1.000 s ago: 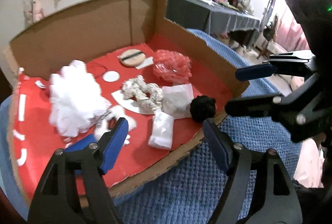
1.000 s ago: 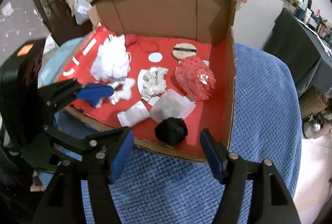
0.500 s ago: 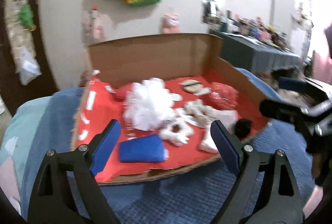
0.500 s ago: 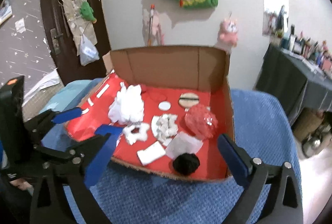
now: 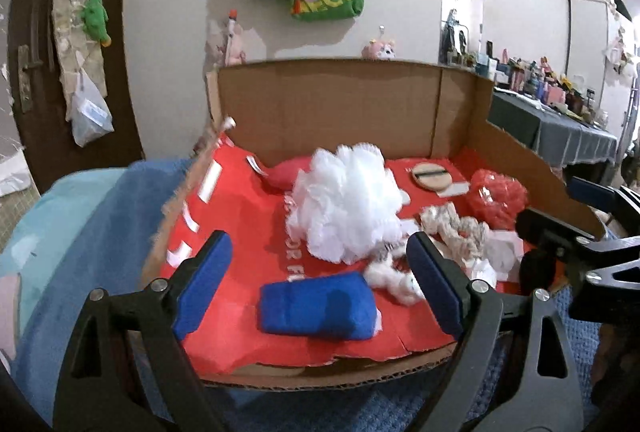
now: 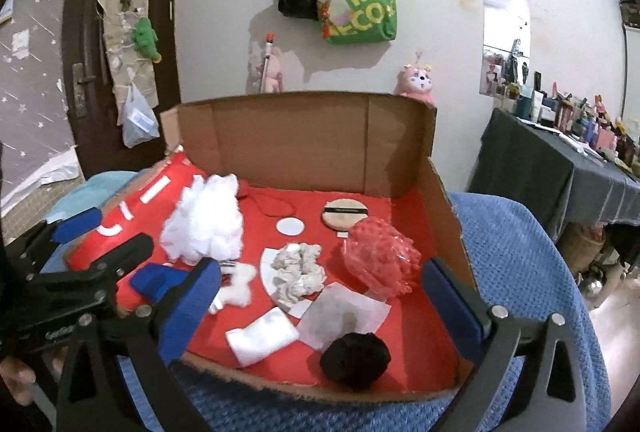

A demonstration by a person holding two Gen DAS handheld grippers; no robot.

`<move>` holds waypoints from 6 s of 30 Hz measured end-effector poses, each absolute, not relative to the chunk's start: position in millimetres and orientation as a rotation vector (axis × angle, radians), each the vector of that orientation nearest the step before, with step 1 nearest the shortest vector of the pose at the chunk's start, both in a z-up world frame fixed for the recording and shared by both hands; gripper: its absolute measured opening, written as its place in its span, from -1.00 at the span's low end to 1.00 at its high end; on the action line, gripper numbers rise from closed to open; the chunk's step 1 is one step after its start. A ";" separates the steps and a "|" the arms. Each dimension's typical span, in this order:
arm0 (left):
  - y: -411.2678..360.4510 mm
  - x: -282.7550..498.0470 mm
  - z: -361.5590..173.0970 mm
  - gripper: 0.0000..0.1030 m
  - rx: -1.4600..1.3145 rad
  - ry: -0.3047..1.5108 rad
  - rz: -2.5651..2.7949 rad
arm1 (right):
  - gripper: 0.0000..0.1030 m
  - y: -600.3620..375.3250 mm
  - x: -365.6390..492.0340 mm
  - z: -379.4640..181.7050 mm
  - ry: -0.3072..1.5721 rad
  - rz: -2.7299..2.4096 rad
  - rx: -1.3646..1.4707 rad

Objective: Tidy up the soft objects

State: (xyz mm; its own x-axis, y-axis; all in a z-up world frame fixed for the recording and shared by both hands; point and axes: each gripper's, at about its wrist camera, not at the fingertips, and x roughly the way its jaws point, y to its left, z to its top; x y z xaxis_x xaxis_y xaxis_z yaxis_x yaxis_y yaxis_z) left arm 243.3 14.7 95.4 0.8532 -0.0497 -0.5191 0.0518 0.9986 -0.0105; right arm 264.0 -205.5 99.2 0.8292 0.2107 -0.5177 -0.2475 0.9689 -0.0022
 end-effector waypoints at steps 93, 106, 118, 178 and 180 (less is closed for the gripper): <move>11.1 254.8 78.3 0.74 0.021 0.611 -0.046 | 1.00 -206.9 272.3 70.4 0.590 0.165 -0.088; 11.4 254.8 78.3 0.74 0.020 0.610 -0.047 | 1.00 -206.8 272.4 70.5 0.590 0.165 -0.087; 11.6 254.6 78.1 0.74 0.015 0.609 -0.050 | 1.00 -206.9 272.2 70.6 0.588 0.164 -0.087; -0.9 168.7 29.6 1.00 -0.021 0.927 -0.005 | 1.00 -234.9 192.9 25.5 0.971 0.063 -0.027; -0.3 168.8 29.4 1.00 -0.022 0.927 -0.007 | 1.00 -234.7 193.1 25.4 0.971 0.063 -0.027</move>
